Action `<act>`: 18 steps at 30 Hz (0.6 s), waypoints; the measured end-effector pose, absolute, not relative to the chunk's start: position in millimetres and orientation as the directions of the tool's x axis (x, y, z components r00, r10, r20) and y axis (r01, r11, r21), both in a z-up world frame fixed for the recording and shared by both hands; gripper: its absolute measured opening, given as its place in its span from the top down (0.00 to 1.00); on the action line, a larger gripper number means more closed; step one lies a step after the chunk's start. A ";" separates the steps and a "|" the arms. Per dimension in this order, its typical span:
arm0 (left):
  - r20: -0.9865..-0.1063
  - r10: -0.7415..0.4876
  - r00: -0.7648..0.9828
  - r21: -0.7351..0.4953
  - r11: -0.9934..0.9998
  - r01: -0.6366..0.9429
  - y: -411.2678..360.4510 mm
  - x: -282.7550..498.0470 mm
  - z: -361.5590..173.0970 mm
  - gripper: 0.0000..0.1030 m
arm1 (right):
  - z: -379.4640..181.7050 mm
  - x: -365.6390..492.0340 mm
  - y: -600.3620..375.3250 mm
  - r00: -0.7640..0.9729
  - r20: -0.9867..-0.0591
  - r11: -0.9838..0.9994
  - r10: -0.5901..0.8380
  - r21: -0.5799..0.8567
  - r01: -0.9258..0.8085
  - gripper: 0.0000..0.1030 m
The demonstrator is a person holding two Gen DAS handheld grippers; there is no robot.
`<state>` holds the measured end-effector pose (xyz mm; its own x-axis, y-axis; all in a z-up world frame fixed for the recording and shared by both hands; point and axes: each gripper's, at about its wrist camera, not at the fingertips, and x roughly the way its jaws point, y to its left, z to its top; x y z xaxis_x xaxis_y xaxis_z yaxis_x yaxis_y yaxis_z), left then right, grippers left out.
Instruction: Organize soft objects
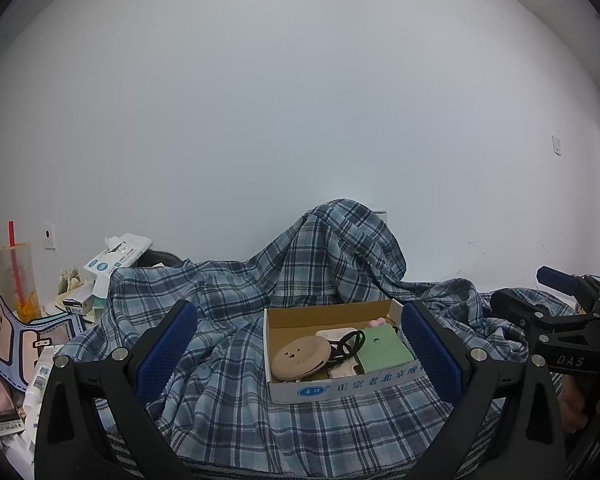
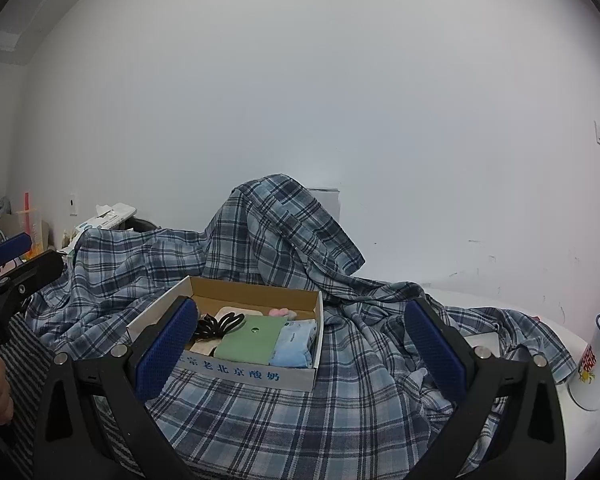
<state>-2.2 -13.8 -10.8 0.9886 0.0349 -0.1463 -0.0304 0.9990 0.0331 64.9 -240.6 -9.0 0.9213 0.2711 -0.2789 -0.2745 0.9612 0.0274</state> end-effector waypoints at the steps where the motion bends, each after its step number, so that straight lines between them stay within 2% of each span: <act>1: -0.145 0.035 0.989 0.031 0.999 -0.031 -13.4 -2.6 -10.8 0.00 | -9.0 65.0 -241.1 0.921 -0.279 0.961 0.271 0.028 -0.274 0.00; 18: -0.138 0.034 0.990 0.028 0.999 -0.031 -13.2 -3.8 -9.9 0.00 | -9.2 65.4 -243.2 0.923 -0.276 0.963 0.267 0.034 -0.268 0.00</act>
<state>-3.8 -13.2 -9.9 0.9898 0.0342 -0.1385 -0.0306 0.9991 0.0281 65.4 -243.2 -9.2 0.9235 0.2669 -0.2757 -0.2680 0.9628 0.0345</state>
